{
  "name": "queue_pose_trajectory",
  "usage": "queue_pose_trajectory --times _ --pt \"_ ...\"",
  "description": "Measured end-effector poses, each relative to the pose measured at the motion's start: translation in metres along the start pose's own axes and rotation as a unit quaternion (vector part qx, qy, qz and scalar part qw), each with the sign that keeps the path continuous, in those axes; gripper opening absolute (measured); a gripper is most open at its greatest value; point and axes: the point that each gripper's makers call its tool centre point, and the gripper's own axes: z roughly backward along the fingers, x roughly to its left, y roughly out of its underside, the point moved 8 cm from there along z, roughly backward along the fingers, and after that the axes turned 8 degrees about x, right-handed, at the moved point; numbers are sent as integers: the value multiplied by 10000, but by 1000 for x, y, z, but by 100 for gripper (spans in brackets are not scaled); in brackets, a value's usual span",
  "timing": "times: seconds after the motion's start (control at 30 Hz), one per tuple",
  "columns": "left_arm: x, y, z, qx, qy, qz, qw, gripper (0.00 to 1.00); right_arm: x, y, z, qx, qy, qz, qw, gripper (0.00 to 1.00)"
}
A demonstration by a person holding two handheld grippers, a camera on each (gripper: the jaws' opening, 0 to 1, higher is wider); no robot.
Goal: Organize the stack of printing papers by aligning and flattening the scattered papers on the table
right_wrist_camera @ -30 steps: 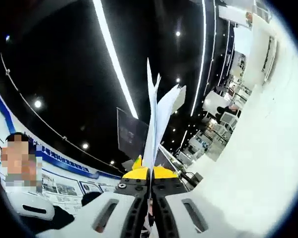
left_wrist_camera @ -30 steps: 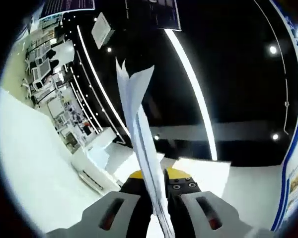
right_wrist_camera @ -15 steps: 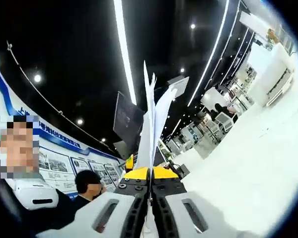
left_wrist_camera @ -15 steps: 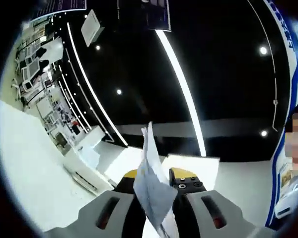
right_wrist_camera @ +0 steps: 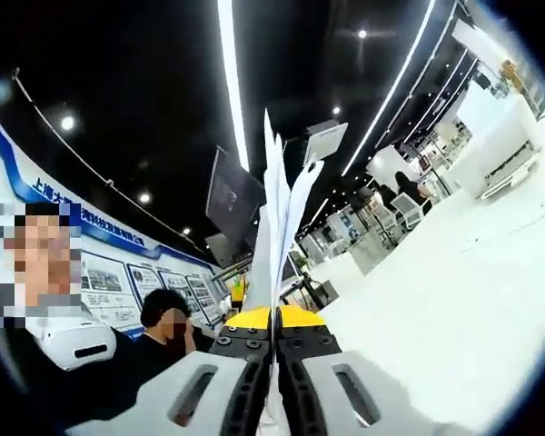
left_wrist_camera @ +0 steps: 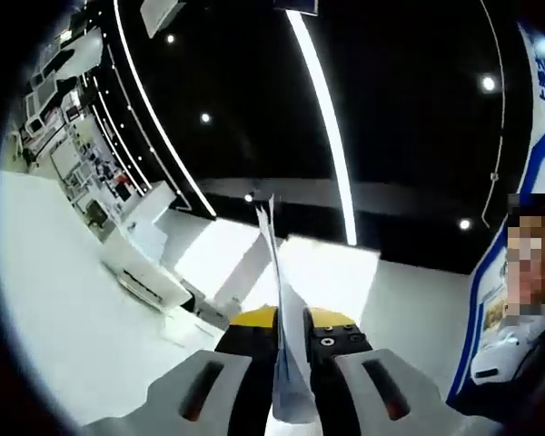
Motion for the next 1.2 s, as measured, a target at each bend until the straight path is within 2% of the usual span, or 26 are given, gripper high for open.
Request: queue_pose_trajectory --times 0.13,0.2,0.4,0.47,0.57,0.67,0.73,0.83,0.9,0.93,0.97,1.0,1.07,1.13,1.2 --pt "-1 12 -1 427 140 151 9989 14 2 3 3 256 -60 28 9997 0" --pt "-3 20 -2 727 236 74 9970 13 3 5 4 411 -110 71 9991 0" --pt "-1 26 -7 1187 268 -70 9925 7 4 9 8 682 -132 198 9974 0" --pt "0 28 -10 1397 246 -215 9897 7 5 12 9 889 -66 420 9951 0" --pt "2 32 -14 1617 222 -453 9855 6 7 14 10 975 62 555 9937 0" --pt "5 35 -17 1701 244 -624 9831 6 5 13 14 1026 287 890 9903 0" --pt "4 36 -19 1655 405 -1038 9799 6 4 11 17 1063 497 1249 9852 0" --pt "5 40 -21 1673 418 -1912 9663 6 4 6 20 984 679 1700 9782 0" --pt "7 45 -21 1738 377 -2393 9545 6 2 4 22 984 833 2090 9694 0" --pt "8 46 -20 1764 343 -2504 9513 6 -1 2 24 943 887 2291 9648 0" --pt "9 48 -19 1735 325 -2649 9480 6 -1 6 25 898 860 2252 9663 0" --pt "9 49 -18 1714 323 -2687 9473 6 -2 8 26 900 868 2393 9629 0" --pt "8 56 -14 1623 368 -2997 9394 6 -5 13 27 903 884 2674 9553 0" --pt "7 64 -11 1701 349 -3189 9317 7 -7 21 29 954 911 2836 9498 0" --pt "10 70 -8 1776 359 -3198 9300 7 -10 29 30 1034 945 2911 9464 0"
